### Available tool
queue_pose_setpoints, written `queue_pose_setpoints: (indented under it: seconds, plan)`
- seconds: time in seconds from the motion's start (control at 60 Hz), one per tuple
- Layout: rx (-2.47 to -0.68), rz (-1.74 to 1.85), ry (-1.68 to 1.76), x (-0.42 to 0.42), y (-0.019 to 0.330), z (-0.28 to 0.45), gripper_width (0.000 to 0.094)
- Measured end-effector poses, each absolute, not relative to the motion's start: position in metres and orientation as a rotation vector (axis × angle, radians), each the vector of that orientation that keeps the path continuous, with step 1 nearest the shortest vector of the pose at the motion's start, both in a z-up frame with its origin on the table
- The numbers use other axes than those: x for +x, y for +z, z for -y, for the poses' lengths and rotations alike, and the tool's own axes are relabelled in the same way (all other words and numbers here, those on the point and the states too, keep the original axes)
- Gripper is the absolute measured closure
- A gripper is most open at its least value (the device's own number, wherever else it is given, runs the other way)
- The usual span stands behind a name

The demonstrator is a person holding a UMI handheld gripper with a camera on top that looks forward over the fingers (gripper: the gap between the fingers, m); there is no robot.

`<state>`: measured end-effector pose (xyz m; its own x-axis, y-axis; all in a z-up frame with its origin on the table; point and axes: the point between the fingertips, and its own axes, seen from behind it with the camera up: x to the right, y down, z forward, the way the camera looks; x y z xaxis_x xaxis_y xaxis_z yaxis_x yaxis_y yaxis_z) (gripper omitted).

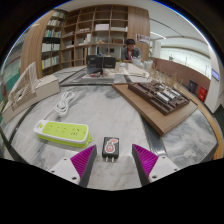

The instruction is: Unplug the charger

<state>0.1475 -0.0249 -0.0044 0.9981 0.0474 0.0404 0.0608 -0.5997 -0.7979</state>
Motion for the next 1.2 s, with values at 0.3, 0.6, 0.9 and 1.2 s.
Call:
queue_pose_setpoints:
  seconds: [0.3,0.6,0.9,1.2]
  plan:
    - [-2.166,0.083,0.050,0.131,0.049,0.088,0.0214]
    - [-2.088,0.094,0.136,0.120,0.091,0.166,0.0095]
    - [-2.091,0.151,0.192,0.118,0.080,0.201,0.0102]
    - [-2.093,0.199,0.260,0.143,0.061,0.208,0.0108]
